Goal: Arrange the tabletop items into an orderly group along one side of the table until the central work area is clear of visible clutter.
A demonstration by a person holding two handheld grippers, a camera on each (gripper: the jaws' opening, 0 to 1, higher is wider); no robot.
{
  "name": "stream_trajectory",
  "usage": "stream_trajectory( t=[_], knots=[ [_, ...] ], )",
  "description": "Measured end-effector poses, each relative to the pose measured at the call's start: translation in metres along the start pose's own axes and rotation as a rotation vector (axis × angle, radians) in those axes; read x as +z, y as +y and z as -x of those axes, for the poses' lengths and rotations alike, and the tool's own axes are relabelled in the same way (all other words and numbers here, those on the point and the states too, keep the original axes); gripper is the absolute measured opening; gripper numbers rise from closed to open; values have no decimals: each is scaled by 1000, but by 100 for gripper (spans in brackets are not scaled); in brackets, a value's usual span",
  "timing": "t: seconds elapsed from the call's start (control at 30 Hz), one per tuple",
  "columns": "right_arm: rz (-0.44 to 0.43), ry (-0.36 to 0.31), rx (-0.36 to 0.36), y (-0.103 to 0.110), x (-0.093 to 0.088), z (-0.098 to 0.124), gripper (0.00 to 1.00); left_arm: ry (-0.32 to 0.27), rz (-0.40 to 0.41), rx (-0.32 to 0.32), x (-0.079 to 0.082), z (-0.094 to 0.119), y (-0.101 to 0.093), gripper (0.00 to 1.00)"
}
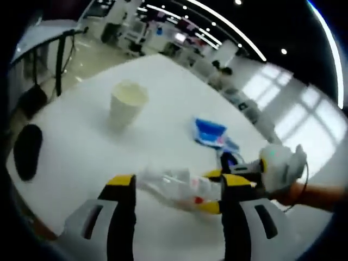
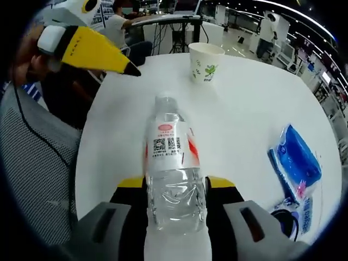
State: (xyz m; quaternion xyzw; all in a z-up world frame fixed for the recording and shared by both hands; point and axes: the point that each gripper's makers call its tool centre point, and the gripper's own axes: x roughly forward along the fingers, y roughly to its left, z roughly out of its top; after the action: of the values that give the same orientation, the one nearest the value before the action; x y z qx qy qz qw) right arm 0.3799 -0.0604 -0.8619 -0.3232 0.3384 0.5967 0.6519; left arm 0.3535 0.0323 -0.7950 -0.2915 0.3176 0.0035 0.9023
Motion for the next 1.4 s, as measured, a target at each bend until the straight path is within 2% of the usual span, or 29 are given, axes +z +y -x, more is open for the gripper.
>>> stream_trajectory(
  t=[0.2,0.37,0.43,0.53,0.73,0.83,0.93,1.1,1.2,1.23,1.3,1.4],
  knots=[
    [-41,-19,-15,1,-1,2,41,26,-15,34,-2,-19,10,56],
    [-64,-32,-19,2,-2,3,41,55,6,38,-6,-32,13,52],
    [-64,-31,-20,3,-2,4,41,81,46,4,-12,-38,7,49],
    [-51,-24,-19,3,-2,3,41,84,57,16,-14,-44,9,50],
    [-37,-24,-15,4,-1,4,41,95,131,27,-21,-55,13,49],
    [-29,-21,-10,4,-1,4,41,70,184,37,-20,-59,15,47],
    [-20,-19,-7,5,-2,4,41,22,295,50,-15,-61,21,41],
    [-20,-16,2,5,-4,6,41,21,296,55,-12,-63,22,33],
    [-19,-16,-1,4,-7,7,41,-28,392,44,-1,-60,26,22],
    [-25,-21,-1,4,-8,8,41,-23,397,33,0,-60,25,22],
    [-28,-22,-1,5,-8,8,41,-8,313,36,-2,-58,21,22],
    [-38,-20,-3,4,-9,9,41,-15,312,23,3,-60,18,21]
  ],
)
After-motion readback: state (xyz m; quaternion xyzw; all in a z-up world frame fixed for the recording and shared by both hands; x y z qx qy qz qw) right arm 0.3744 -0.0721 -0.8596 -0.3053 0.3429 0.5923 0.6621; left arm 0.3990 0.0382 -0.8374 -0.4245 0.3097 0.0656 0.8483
